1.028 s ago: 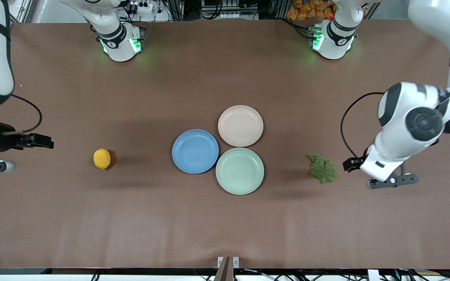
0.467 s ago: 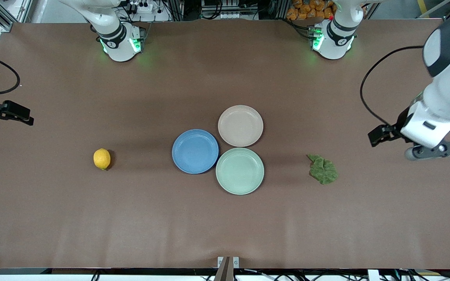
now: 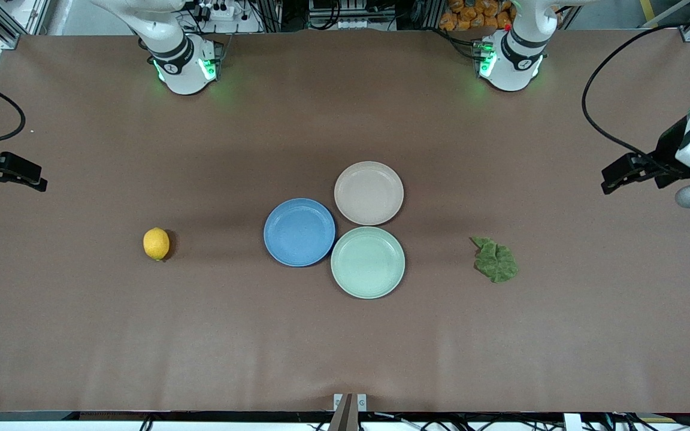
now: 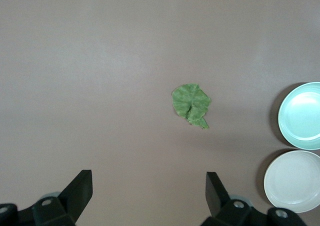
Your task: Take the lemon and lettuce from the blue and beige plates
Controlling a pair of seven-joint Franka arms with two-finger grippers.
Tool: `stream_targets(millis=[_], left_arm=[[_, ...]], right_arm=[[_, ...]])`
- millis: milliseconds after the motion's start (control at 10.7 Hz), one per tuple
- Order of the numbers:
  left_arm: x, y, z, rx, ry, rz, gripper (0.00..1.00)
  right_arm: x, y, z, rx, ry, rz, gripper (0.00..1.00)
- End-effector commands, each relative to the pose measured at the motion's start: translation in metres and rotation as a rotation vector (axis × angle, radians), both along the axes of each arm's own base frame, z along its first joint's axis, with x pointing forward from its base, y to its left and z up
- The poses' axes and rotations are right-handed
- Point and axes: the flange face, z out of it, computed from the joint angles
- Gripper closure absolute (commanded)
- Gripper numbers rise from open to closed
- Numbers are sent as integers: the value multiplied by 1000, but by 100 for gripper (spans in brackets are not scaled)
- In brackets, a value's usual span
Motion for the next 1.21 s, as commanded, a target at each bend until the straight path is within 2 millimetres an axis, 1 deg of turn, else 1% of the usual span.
stream_targets(millis=[0,93,187,280,467,748,935,1121], left_arm=[[-14,4,9,-35,24,-7,0],[-15,11,10,-42,26,2,0],[-17,12,11,-54,27,4,0],[-18,12,13,-54,24,6,0],[-19,8,15,-54,27,3,0],[-18,8,13,-53,30,-2,0],[-17,10,10,-50,36,1,0],[-17,11,9,-41,40,2,0]], right_arm=[[-14,45,11,-27,25,-140,0],[-20,49,14,-44,45,-103,0],[-21,40,14,-39,49,-52,0],[-20,37,16,-40,41,-23,0],[-20,33,17,-40,35,-19,0],[-20,33,21,-37,3,-18,0],[-24,34,17,-35,-26,-14,0],[-25,25,17,-34,-31,16,0]])
